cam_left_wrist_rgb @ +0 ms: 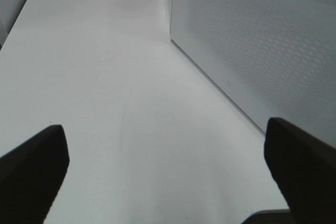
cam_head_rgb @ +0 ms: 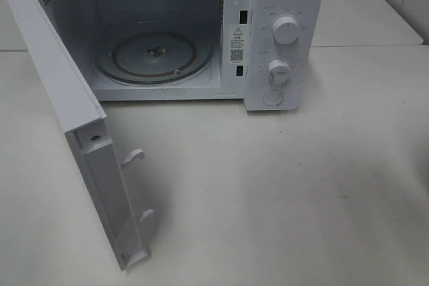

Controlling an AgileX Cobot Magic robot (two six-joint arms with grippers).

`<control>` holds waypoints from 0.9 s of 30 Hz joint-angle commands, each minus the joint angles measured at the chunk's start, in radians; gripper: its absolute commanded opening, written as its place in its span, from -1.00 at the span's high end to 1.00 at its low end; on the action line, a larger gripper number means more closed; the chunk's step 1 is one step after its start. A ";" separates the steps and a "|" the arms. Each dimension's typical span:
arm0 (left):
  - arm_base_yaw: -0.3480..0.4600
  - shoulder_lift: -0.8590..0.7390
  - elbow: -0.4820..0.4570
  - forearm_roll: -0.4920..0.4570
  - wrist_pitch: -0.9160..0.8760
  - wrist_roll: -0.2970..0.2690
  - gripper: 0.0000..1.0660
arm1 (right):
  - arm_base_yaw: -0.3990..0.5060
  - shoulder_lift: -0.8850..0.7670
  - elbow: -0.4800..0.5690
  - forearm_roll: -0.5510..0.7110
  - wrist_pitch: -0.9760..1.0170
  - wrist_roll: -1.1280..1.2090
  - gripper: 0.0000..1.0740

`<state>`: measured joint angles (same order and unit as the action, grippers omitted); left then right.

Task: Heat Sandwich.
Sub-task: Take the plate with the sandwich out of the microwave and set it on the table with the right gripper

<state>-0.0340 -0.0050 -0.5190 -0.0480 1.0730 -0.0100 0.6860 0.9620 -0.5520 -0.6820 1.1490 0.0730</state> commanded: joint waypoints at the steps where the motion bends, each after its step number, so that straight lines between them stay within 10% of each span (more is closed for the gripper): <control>1: 0.000 -0.016 0.002 -0.005 -0.003 -0.009 -0.81 | 0.003 0.025 0.000 -0.066 0.043 0.088 1.00; 27: 0.000 -0.016 0.002 -0.005 -0.003 -0.009 -0.81 | -0.066 0.416 -0.152 -0.113 -0.039 0.451 1.00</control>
<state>-0.0340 -0.0050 -0.5190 -0.0480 1.0730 -0.0100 0.6250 1.3760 -0.6980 -0.7600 1.0920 0.5080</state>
